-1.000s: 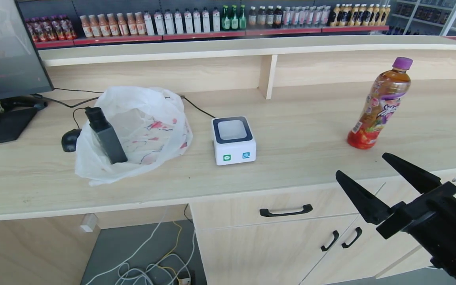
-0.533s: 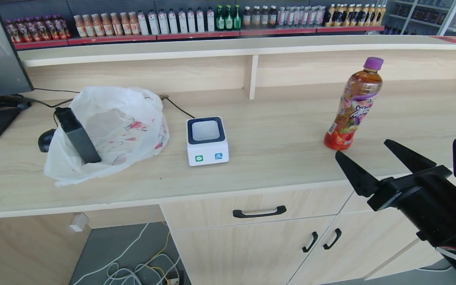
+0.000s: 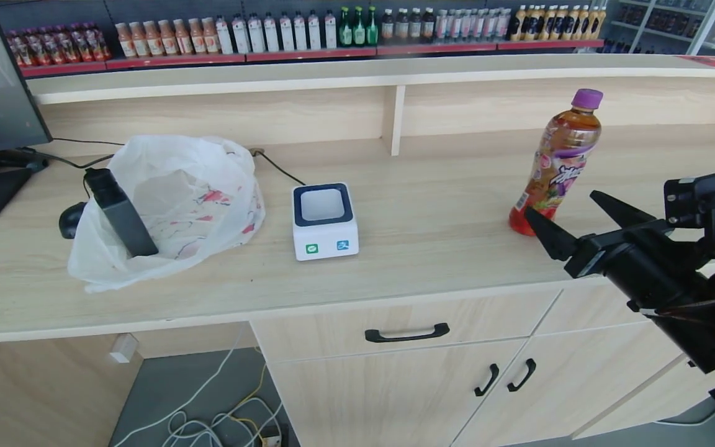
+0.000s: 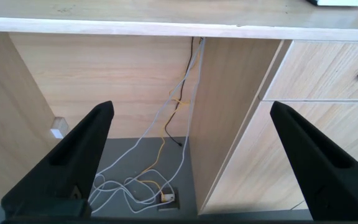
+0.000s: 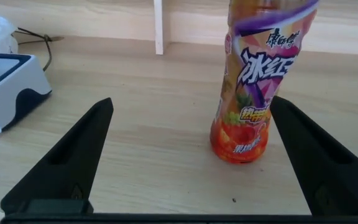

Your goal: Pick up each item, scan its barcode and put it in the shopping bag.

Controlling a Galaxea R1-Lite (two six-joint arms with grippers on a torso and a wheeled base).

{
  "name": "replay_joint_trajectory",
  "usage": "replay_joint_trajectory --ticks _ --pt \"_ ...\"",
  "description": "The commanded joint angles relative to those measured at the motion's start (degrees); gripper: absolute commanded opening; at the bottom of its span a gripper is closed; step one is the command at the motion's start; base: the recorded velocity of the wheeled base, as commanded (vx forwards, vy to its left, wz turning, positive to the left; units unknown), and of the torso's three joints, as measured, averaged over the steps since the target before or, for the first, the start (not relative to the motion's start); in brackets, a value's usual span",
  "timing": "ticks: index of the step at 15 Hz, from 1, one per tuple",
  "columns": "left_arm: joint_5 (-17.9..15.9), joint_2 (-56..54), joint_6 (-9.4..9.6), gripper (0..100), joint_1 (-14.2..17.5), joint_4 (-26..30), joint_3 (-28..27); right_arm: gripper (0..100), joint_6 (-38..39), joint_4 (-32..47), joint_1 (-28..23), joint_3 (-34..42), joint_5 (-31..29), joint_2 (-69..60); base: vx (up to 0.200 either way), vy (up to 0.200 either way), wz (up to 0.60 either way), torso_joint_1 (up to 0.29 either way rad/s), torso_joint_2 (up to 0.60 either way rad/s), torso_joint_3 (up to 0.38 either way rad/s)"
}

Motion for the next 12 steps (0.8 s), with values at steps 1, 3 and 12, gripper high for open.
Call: replay_joint_trajectory --ticks 1,3,12 --pt "0.01 -0.02 0.00 100 0.04 0.00 0.00 100 -0.17 -0.06 0.27 0.44 0.12 1.05 0.000 0.000 0.00 0.000 0.00 0.000" --pt "0.01 -0.02 0.00 100 0.04 0.00 0.00 100 -0.17 -0.06 3.43 2.64 -0.49 -0.09 0.000 0.000 0.00 0.000 0.00 0.000" --pt "0.01 -0.02 0.00 100 0.04 0.00 0.00 100 0.18 -0.06 4.14 1.94 -0.58 -1.14 0.000 0.000 0.00 0.000 0.00 0.000"
